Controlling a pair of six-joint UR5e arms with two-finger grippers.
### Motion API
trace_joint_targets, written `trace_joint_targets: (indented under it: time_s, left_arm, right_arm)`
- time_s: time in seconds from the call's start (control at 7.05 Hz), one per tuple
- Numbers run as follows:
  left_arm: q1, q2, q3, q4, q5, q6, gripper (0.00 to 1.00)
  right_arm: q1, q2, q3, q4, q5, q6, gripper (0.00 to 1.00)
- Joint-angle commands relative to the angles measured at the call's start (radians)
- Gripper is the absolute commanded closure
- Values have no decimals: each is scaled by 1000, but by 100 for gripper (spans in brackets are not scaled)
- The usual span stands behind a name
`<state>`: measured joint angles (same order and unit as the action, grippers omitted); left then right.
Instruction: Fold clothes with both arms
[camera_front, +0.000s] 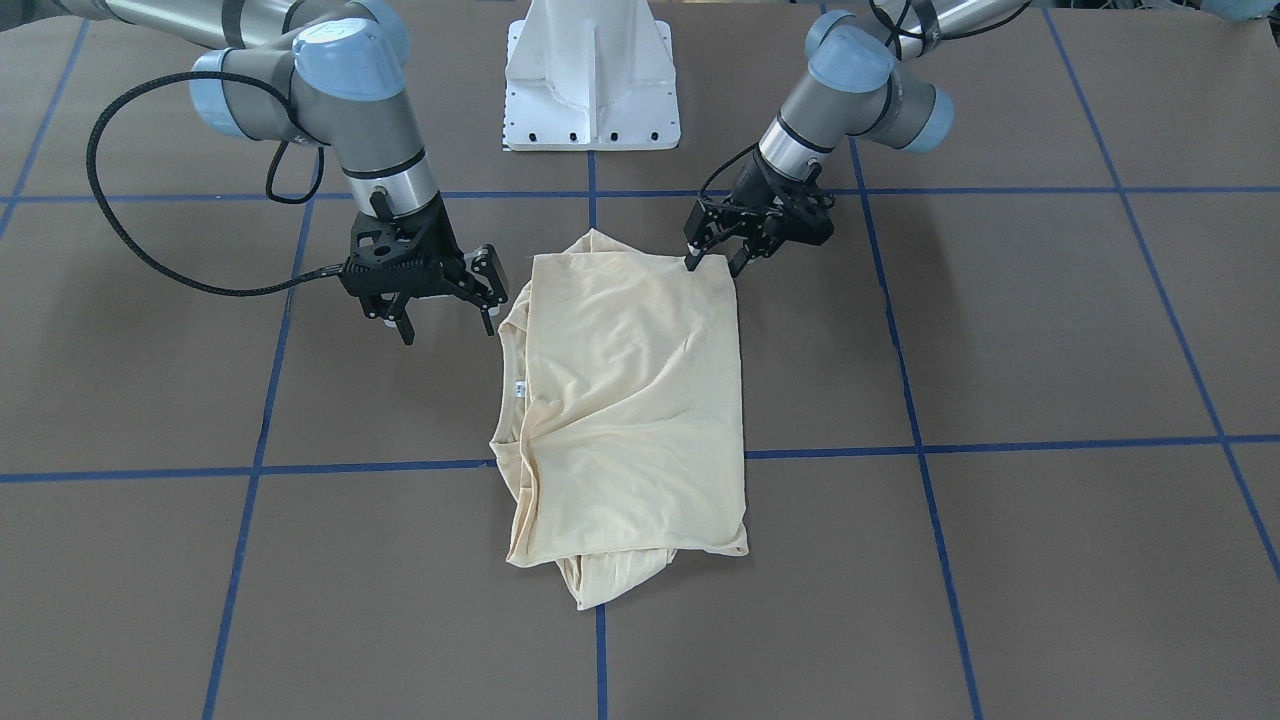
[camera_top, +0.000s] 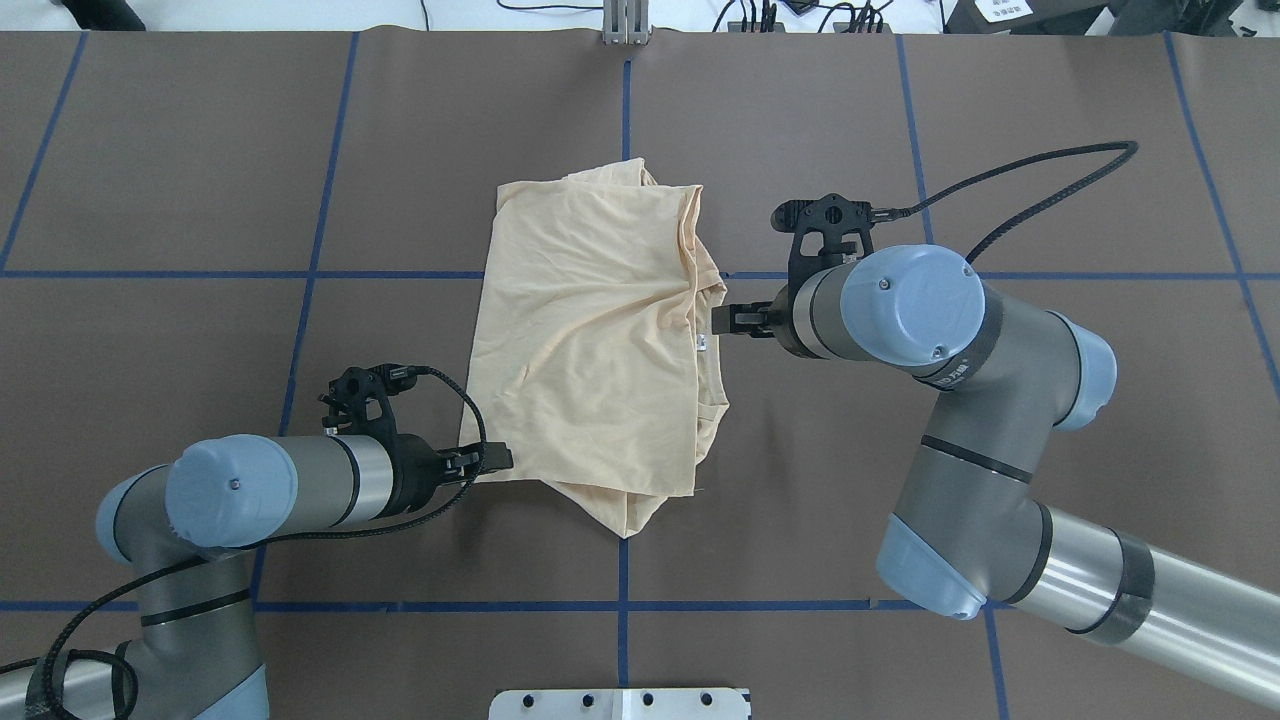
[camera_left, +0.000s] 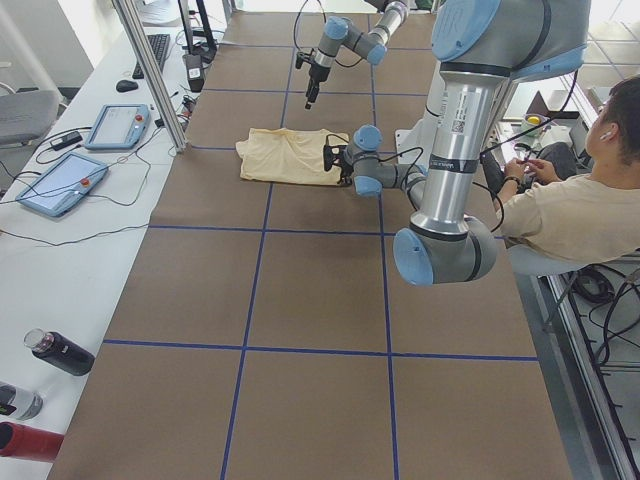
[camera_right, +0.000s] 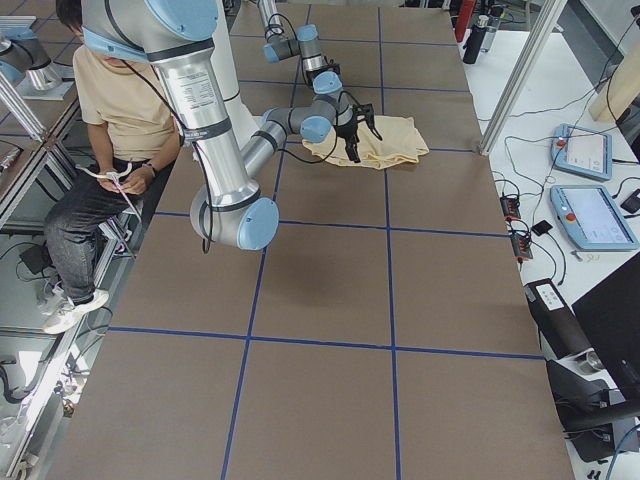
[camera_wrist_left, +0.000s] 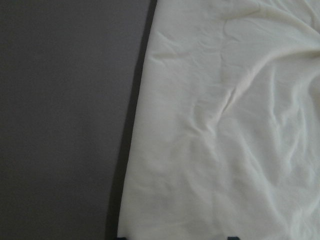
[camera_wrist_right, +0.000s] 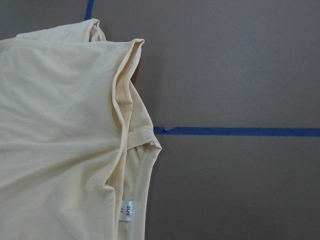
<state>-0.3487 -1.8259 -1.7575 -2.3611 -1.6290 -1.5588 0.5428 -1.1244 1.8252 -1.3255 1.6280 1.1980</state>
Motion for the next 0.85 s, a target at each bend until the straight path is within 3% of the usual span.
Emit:
trace_joint_targets:
  time_s: [0.0,0.43,0.57,0.71]
  left_arm:
    - [0,8,1,2,-21,5,26]
    - [0,4,6,2,-29,3,27]
    - [0,1,4,2,-28,-4,48]
    - [0,-3,3,0,-28,-6,82]
  right_arm:
    - [-1,0,2,0,0,0,0]
    - [-1,-2,2,0,0,2,0]
    - [-1,-2,2,0,-2,2,0]
    - [-1,-2,2,0,0,2,0]
